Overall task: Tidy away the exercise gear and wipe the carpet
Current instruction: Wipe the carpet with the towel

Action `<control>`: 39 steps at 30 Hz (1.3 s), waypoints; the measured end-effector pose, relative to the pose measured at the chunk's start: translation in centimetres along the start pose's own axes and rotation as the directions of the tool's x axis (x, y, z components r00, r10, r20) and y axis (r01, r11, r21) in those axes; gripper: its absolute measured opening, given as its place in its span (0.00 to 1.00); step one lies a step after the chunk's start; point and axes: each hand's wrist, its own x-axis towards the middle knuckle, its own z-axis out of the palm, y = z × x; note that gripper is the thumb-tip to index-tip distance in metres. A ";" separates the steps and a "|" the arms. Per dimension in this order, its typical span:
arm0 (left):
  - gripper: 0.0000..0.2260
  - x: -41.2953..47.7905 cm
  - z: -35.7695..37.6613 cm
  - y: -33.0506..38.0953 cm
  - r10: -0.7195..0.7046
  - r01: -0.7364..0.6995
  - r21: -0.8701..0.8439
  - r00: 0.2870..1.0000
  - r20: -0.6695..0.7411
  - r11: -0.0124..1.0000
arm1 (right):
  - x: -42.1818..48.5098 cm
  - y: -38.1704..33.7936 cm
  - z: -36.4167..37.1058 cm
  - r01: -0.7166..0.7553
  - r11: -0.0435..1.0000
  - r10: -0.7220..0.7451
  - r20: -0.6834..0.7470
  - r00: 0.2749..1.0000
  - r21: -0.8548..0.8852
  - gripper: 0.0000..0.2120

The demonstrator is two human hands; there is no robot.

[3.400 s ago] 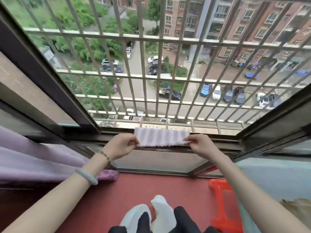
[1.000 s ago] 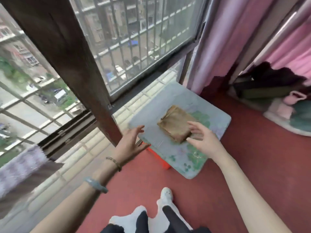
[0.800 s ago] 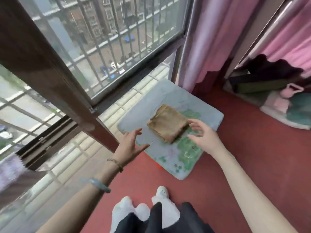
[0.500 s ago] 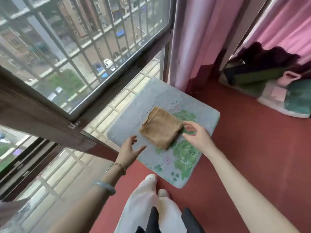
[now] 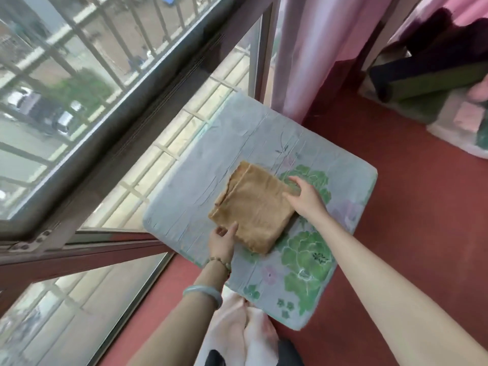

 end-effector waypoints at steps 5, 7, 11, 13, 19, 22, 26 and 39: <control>0.23 2.4 0.7 0.0 -0.023 0.020 -0.075 0.999 -0.033 0.997 | 3.6 0.5 0.7 -0.029 0.999 0.030 0.023 0.999 -0.045 0.23; 0.14 2.6 0.6 -0.1 0.015 -0.017 -0.031 0.998 -0.060 0.999 | 3.8 0.4 1.0 -0.003 0.998 0.004 0.014 1.000 -0.064 0.17; 0.09 1.1 -0.5 1.0 0.187 -0.181 0.097 0.980 -0.062 0.979 | 2.6 -0.5 0.4 0.010 0.997 -0.016 -0.075 0.997 -0.073 0.09; 0.12 0.0 -1.5 2.3 0.274 -0.266 0.157 0.961 -0.031 0.951 | 1.2 -1.2 -0.8 -0.004 1.000 0.001 -0.136 0.991 -0.021 0.08; 0.17 -4.1 -3.9 8.9 0.538 -0.555 0.434 0.824 0.175 0.709 | -4.7 -3.8 -6.9 0.049 0.983 0.002 -0.276 0.961 0.177 0.07; 0.20 -7.1 -4.4 12.8 0.674 -0.696 0.493 0.691 0.262 0.522 | -8.2 -4.7 -10.5 0.085 0.974 -0.008 -0.342 0.940 0.209 0.06; 0.22 -11.5 -3.0 16.9 0.762 -0.820 0.444 0.534 0.366 0.362 | -13.8 -5.8 -15.2 0.174 0.948 -0.012 -0.515 0.857 0.267 0.06; 0.19 -30.5 7.3 14.6 0.538 -0.849 -0.186 0.132 0.832 0.495 | -37.5 4.3 -21.8 0.097 0.933 0.239 -0.800 0.550 0.345 0.05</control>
